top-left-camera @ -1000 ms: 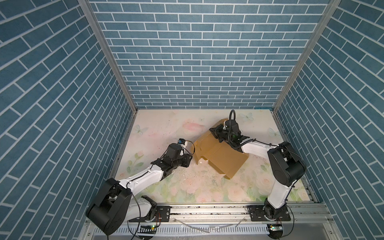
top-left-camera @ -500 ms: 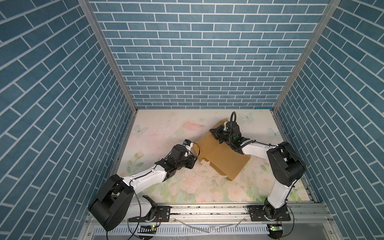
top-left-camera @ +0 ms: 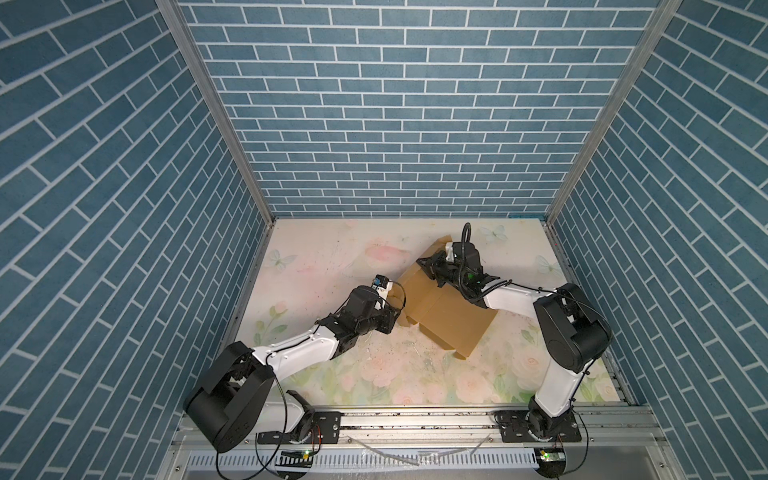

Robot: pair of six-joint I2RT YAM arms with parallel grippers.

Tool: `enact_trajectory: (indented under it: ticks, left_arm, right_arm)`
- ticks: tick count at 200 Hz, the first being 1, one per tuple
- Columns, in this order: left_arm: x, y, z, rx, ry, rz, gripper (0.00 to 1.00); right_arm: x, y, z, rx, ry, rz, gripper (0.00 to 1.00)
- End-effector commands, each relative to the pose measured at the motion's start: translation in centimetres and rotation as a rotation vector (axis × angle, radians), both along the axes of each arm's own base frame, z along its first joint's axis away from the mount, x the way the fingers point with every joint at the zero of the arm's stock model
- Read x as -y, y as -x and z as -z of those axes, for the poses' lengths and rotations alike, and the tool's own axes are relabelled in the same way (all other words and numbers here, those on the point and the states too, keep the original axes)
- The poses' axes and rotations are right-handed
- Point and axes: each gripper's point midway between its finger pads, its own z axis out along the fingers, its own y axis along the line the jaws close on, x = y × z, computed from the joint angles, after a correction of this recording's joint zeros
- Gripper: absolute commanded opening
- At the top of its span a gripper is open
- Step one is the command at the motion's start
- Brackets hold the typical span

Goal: Fold the paper box

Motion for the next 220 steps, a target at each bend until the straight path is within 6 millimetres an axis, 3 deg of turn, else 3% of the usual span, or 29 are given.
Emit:
enact_trajectory:
  ticks: [1, 71, 146, 198, 203, 220]
  left_arm:
    - [0.7, -0.1, -0.6, 0.026, -0.012, 0.028, 0.4]
    - [1.9, 0.4, -0.2, 0.024, -0.036, 0.052, 0.39]
    - [2.7, -1.7, 0.0, 0.037, -0.053, -0.001, 0.35]
    - [2.4, -1.9, 1.6, 0.011, -0.082, -0.052, 0.36]
    - [2.8, -2.4, 0.9, 0.027, -0.077, -0.058, 0.36]
    - [2.6, -2.5, 1.1, 0.031, -0.101, -0.079, 0.36]
  right_arm:
    - [-0.3, 1.0, -1.6, 0.068, -0.044, -0.07, 0.0]
    - [-0.7, 0.9, -1.5, 0.079, -0.067, -0.106, 0.0]
    - [-0.2, 1.1, -0.7, 0.071, -0.056, -0.088, 0.0]
    - [0.0, 1.3, -0.3, 0.093, -0.038, -0.093, 0.0]
    - [-0.1, 1.4, -0.3, 0.099, -0.038, -0.098, 0.0]
    - [0.0, 1.5, -0.2, 0.108, -0.037, -0.106, 0.0]
